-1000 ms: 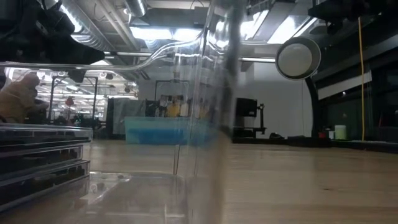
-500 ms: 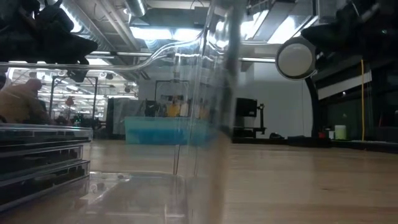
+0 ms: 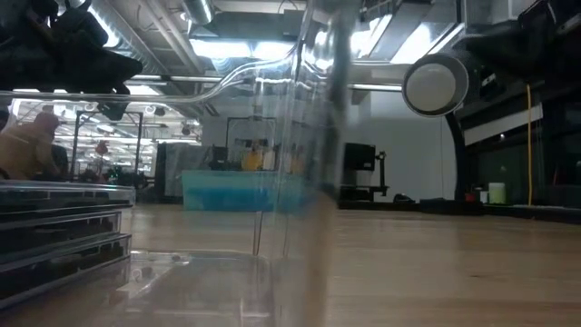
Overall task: Pick & place jewel cases by type
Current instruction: Return to Home Position
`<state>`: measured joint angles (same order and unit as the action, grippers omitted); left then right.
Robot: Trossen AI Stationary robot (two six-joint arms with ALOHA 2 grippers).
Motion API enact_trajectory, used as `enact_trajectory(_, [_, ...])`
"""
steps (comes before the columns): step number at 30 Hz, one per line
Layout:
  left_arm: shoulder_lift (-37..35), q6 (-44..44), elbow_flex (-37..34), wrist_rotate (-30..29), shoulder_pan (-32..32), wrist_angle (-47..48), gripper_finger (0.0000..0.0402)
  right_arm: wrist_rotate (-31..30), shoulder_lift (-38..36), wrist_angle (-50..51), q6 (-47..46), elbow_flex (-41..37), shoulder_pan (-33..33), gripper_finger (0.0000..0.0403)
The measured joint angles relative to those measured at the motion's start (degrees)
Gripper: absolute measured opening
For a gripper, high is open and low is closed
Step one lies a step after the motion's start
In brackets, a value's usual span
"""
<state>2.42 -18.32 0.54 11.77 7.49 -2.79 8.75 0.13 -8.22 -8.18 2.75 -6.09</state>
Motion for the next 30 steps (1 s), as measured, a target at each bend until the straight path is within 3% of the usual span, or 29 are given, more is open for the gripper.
enact_trajectory(4, [0.1, 0.0, 0.0, -0.1, 0.0, -0.1, 0.0004, -5.1, 0.0, -0.1, 2.9, -1.7, 0.6, 0.0004])
enact_trajectory(9, [0.1, 0.0, 0.0, -0.1, 0.0, -0.1, 0.0004, -7.2, 0.0, 2.7, 2.7, -2.3, 3.1, 0.0004])
enact_trajectory(30, [0.1, 0.0, 0.0, -0.2, 0.0, -0.1, 0.0004, -6.1, 0.5, 6.6, -0.5, -2.3, 5.0, 0.0009])
